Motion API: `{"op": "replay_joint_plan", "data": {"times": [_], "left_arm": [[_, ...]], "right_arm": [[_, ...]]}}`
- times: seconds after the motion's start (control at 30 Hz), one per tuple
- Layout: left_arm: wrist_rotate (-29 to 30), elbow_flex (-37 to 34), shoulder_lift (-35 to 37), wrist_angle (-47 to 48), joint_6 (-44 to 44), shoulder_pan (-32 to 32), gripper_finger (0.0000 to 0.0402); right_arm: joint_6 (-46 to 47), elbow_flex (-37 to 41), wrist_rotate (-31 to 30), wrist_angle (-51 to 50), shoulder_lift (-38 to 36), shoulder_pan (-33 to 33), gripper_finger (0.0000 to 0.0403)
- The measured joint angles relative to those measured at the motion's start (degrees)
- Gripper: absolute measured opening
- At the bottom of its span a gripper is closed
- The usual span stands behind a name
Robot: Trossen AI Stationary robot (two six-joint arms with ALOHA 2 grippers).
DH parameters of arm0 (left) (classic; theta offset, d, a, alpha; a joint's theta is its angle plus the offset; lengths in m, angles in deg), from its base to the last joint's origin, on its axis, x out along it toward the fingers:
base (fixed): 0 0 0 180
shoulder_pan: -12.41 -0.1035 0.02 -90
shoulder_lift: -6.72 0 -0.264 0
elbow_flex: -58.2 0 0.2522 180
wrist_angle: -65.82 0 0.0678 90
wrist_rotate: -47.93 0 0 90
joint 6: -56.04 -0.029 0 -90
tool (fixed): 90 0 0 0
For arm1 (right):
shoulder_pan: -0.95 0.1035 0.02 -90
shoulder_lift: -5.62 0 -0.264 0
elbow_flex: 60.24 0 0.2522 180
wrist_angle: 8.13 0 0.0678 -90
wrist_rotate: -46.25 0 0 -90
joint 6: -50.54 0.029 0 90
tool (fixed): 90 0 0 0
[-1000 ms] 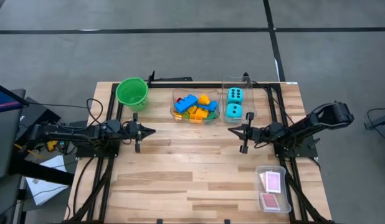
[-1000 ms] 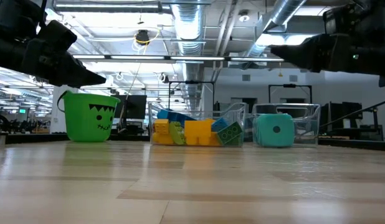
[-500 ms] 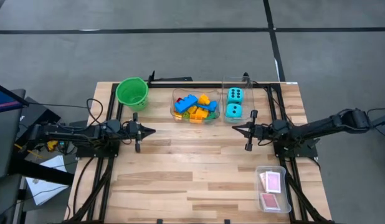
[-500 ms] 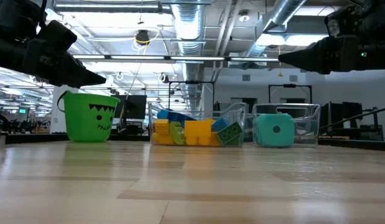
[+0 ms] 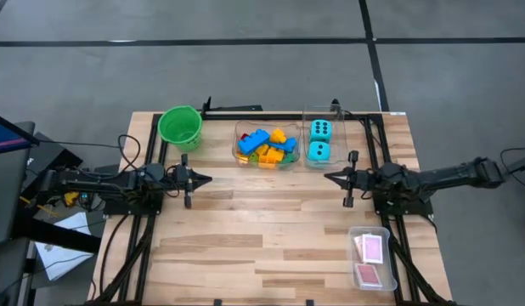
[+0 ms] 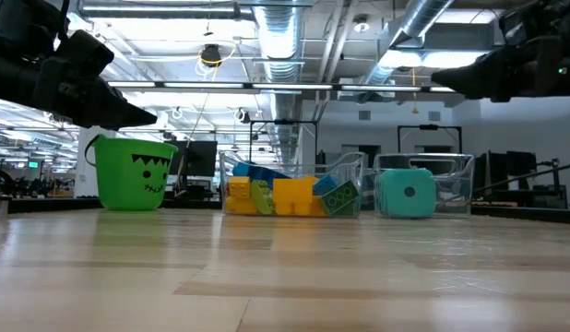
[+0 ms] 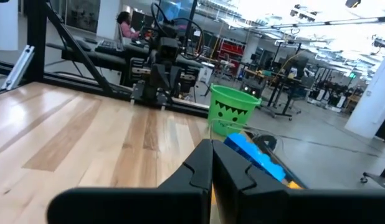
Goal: Pick & Place Toys
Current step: Return to Home Position
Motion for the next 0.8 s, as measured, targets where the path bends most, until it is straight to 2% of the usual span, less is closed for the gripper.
{"op": "replay_joint_plan", "data": {"times": [0.53, 0.8], "left_arm": [[-0.2, 0.0, 0.0, 0.0, 0.0, 0.0, 0.0017], [-0.2, 0.0, 0.0, 0.0, 0.0, 0.0, 0.0017]], "right_arm": [[2.0, 0.0, -0.6, -24.3, -23.4, -0.5, 0.0], [2.8, 0.0, -0.9, -24.3, -24.5, -0.3, 0.0]]}}
